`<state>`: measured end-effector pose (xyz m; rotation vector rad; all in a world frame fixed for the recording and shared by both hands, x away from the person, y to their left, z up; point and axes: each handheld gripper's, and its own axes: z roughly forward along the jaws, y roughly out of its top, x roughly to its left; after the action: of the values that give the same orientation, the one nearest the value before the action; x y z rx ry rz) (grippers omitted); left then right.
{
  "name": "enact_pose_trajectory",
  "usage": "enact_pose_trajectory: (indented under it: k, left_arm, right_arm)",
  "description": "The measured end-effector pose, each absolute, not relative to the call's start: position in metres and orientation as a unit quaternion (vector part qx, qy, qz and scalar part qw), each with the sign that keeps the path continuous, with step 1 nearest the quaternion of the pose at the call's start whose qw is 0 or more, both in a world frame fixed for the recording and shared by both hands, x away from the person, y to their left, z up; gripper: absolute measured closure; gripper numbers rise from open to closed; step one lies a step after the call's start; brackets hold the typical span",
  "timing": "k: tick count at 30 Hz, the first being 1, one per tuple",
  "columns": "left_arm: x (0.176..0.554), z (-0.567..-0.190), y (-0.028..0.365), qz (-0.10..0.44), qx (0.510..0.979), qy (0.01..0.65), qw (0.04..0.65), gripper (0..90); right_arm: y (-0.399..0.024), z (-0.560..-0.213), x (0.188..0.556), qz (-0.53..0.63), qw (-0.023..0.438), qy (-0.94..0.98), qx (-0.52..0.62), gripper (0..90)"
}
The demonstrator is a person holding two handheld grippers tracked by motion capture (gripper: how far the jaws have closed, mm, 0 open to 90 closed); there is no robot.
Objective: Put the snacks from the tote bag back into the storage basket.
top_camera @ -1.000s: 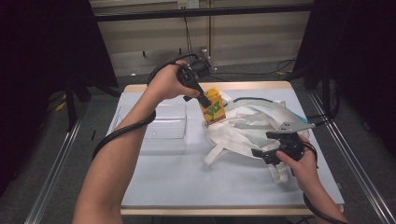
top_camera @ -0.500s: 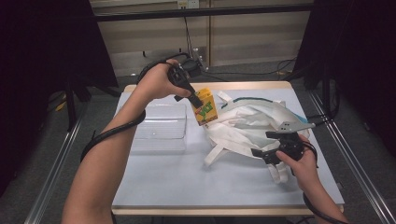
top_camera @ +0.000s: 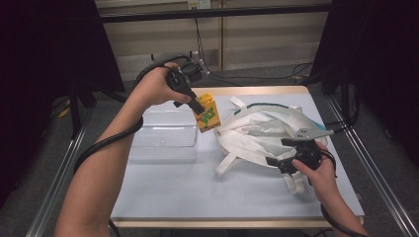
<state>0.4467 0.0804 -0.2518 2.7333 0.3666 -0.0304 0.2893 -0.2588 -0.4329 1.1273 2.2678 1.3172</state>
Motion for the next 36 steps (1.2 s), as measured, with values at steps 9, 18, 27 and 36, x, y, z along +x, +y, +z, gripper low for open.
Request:
enact_pose_trajectory:
  k: [9, 18, 27, 36]
  left_arm:
    - [0.448, -0.252, 0.098, -0.009, 0.976, 0.123, 0.177, 50.2]
    - [0.450, -0.258, 0.110, -0.007, 0.978, 0.120, 0.170, 50.1]
    - [0.450, -0.263, 0.121, 0.000, 0.981, 0.109, 0.158, 50.1]
    - [0.448, -0.271, 0.129, 0.014, 0.985, 0.083, 0.148, 50.2]
  right_arm:
    - [-0.257, -0.434, 0.290, 0.456, 0.142, 0.788, 0.390, 3.9]
    - [-0.255, -0.434, 0.290, 0.455, 0.141, 0.790, 0.386, 3.9]
    - [-0.257, -0.433, 0.290, 0.458, 0.144, 0.787, 0.388, 3.9]
    - [-0.256, -0.433, 0.289, 0.458, 0.143, 0.786, 0.390, 3.8]
